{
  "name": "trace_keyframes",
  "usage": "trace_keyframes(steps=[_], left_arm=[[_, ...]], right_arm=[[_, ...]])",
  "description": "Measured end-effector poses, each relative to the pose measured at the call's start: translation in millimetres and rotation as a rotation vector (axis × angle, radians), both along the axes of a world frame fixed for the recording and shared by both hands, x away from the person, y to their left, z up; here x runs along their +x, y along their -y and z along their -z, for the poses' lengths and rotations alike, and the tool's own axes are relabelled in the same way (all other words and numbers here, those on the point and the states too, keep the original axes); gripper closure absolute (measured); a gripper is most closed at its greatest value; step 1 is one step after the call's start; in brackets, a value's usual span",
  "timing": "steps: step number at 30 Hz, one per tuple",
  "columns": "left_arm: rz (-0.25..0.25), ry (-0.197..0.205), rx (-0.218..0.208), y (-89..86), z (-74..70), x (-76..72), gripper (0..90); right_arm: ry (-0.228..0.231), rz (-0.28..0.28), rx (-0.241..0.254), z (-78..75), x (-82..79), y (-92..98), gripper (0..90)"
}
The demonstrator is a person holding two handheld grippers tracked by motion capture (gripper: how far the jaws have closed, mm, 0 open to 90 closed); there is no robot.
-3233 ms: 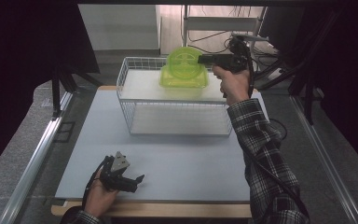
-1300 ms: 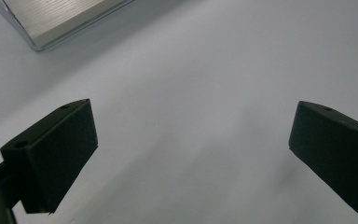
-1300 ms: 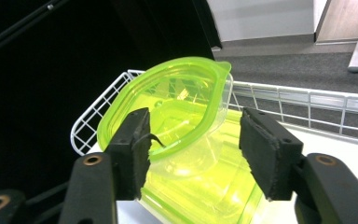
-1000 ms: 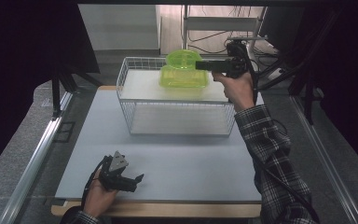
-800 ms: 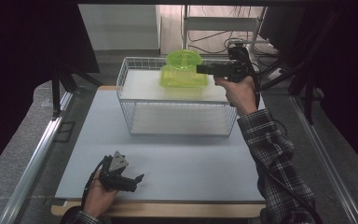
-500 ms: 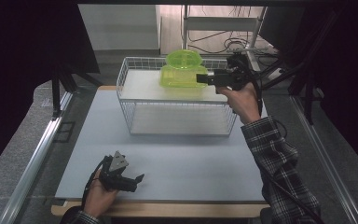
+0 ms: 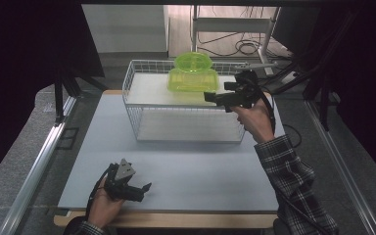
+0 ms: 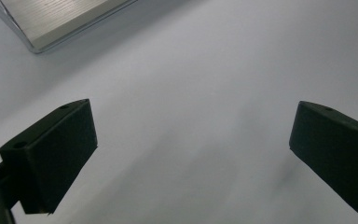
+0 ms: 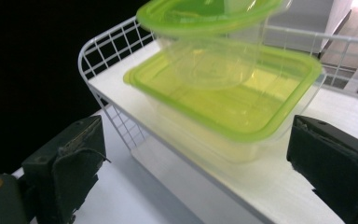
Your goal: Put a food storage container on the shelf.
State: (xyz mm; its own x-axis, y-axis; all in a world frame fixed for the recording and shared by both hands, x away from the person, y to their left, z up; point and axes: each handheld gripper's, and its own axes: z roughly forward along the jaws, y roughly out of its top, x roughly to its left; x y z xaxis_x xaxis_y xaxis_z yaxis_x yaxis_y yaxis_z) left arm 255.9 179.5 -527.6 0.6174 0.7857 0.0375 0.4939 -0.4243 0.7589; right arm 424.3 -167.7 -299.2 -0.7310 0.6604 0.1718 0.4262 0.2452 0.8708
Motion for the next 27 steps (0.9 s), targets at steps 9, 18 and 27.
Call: trace_keyframes(steps=[9,18,27], left_arm=[[0.002,0.002,0.004,0.4,0.0,-0.2,0.6],[0.010,0.003,0.018,1.4,0.4,-0.1,0.6],[0.014,0.002,0.023,2.0,0.8,-0.2,0.6]], right_arm=[[-0.002,-0.019,-0.002,25.6,-10.1,2.3,3.6],[-0.007,-0.034,-0.008,41.5,-17.8,6.9,3.3],[-0.005,-0.044,-0.046,62.2,-27.6,8.0,1.9]])
